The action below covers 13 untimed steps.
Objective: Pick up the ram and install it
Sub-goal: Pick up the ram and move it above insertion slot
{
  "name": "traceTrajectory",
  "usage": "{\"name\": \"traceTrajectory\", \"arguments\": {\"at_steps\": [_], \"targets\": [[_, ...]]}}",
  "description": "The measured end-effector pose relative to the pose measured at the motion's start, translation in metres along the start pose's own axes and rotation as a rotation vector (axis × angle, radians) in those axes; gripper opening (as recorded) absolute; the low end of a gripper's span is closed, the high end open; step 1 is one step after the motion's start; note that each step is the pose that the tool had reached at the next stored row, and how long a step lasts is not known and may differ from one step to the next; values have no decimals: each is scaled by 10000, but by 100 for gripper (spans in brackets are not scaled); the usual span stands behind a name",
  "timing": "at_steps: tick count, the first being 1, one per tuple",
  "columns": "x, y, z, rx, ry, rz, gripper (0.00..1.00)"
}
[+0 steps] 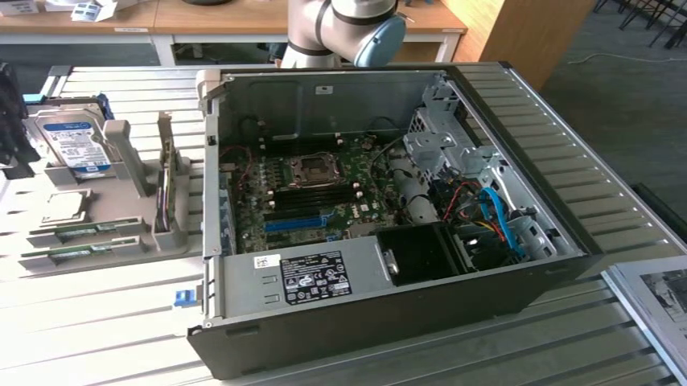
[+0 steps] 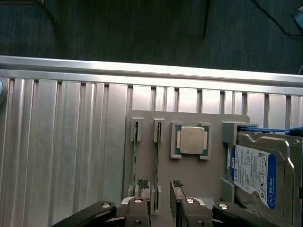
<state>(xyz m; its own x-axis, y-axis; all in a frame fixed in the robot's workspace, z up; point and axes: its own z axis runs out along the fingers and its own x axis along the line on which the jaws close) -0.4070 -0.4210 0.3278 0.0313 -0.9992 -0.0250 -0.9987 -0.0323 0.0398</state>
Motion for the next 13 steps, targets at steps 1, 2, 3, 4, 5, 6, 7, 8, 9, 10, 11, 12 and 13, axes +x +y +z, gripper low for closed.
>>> {"name": "traceTrajectory", "arguments": {"at_steps": [1, 2, 3, 4, 5, 6, 7, 8, 9, 10, 11, 12, 13], "targets": [[0, -1, 12, 1, 0, 0, 31], [0, -1, 24, 0, 0, 0, 31], [1, -2, 36, 1, -1, 0, 31], [1, -2, 47, 0, 0, 0, 31], [2, -3, 59, 1, 0, -1, 31], [2, -3, 70, 0, 0, 0, 31], [2, -4, 83, 0, -1, 0, 31], [4, -6, 150, 0, 0, 0, 31], [5, -9, 222, 0, 0, 0, 31], [7, -11, 267, 0, 0, 0, 31], [7, -11, 278, -1, 0, 0, 31], [7, -12, 290, 1, -1, 0, 31], [7, -12, 301, 0, 0, 0, 31]]}}
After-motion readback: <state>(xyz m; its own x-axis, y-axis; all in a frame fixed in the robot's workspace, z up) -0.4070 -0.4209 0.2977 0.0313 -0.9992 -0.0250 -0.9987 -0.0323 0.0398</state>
